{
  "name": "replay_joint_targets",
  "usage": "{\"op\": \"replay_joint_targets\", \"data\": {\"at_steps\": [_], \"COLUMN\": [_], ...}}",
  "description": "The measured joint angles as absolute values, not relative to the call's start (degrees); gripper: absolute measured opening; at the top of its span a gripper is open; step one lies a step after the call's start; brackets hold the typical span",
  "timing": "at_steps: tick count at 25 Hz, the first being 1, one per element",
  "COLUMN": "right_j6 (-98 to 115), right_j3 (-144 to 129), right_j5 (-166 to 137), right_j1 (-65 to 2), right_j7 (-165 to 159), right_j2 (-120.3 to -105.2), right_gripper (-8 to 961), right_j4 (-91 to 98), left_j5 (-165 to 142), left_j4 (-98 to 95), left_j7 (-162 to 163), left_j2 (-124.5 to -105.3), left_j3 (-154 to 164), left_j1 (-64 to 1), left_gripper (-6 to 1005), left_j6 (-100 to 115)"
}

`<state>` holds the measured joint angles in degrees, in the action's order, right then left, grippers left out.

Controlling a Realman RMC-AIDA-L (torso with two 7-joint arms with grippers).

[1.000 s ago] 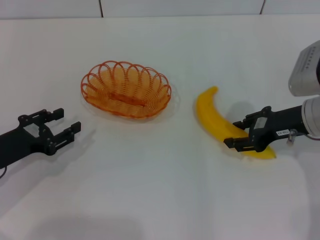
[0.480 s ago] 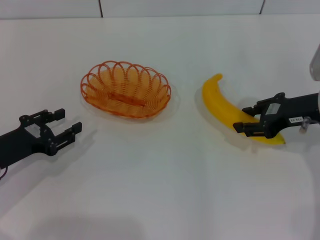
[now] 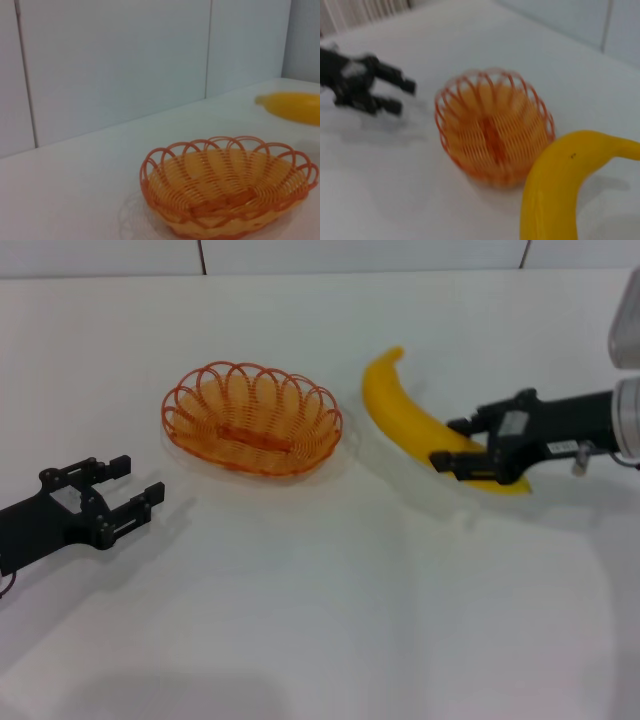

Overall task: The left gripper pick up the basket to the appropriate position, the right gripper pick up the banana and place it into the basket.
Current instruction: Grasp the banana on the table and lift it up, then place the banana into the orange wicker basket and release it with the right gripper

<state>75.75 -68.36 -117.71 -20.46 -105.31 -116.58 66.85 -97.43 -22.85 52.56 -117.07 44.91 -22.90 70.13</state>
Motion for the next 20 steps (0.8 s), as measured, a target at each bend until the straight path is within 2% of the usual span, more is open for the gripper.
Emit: {"op": "replay_joint_targets", "data": {"at_steps": [7, 17, 20], "right_j6": [73.36, 59.36, 57.71], "right_j3": [-72.90, -87.31, -89.43], "right_j5": [-113.86, -114.40, -114.43], "right_j1": [-24.74, -36.53, -38.05], "right_j7": [-104.75, -108.79, -109.09], "right_j2": [-116.69, -116.76, -116.79], "right_gripper": [509, 552, 565], "right_j4": [67.67, 61.25, 60.10], "left_j5": [-97.46, -97.41, -97.26], "left_j4": [-22.85, -22.85, -22.85], "left_j7": [52.62, 52.72, 52.73], "left_j2": [-117.07, -117.07, -117.07], "left_j3": [44.91, 46.40, 46.94], "left_j1": [-22.97, -23.93, -24.15], "left_gripper": [591, 591, 591], "left_j6": [70.13, 70.14, 70.14]}}
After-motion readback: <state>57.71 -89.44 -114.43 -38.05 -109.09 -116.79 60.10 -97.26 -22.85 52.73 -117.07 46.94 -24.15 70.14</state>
